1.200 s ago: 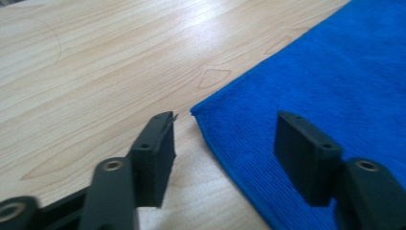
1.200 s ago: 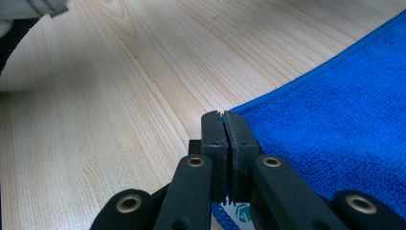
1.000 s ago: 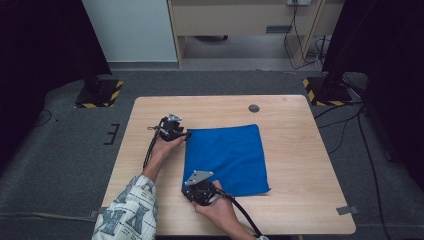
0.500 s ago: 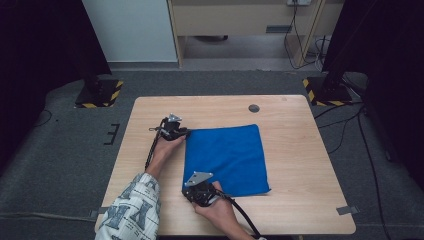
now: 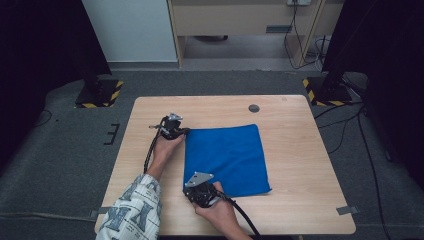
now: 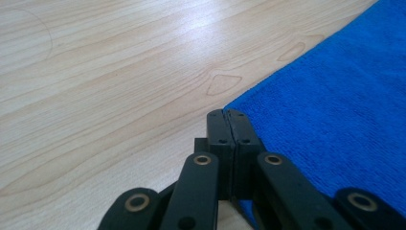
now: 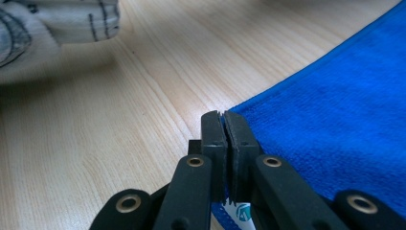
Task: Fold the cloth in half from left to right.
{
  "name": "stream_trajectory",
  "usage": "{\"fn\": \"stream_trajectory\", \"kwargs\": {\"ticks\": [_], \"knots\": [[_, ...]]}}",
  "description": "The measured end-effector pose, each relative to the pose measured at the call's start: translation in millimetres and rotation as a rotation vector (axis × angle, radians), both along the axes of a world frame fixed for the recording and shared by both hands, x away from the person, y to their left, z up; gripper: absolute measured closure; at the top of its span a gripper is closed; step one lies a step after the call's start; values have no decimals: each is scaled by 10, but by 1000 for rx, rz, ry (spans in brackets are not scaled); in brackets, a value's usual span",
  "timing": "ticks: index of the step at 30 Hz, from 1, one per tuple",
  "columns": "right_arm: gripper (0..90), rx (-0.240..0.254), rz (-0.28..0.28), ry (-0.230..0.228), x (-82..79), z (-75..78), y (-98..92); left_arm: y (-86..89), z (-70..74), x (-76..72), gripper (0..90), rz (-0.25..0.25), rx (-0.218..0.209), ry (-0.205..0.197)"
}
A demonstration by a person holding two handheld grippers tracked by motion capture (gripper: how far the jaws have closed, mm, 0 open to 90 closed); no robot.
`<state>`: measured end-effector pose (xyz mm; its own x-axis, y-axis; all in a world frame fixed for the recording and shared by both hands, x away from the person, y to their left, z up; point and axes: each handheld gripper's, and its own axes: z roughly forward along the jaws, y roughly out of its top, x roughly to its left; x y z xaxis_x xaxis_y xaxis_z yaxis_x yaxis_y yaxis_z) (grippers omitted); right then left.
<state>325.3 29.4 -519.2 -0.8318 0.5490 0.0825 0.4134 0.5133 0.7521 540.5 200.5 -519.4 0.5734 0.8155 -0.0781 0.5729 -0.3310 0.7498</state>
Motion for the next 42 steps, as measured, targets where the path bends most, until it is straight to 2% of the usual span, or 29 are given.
{"fn": "stream_trajectory", "kwargs": {"ticks": [4, 10, 15, 23, 42], "knots": [[880, -5, -21, -16, -42, 76, -50, -4, 132, -52, 895, -1, 5, -19], [882, 39, -19, -28, -62, 220, -112, -47, 293, -34, 896, -18, 15, -33], [883, 58, -12, -43, -65, 282, -54, -35, 323, 11, 896, -14, 21, -11], [884, 50, -3, -66, -89, 373, 36, 52, 412, 39, 897, 3, 24, -16], [884, 48, 9, -98, -182, 530, 273, 255, 564, -31, 896, 6, 17, -8]]}}
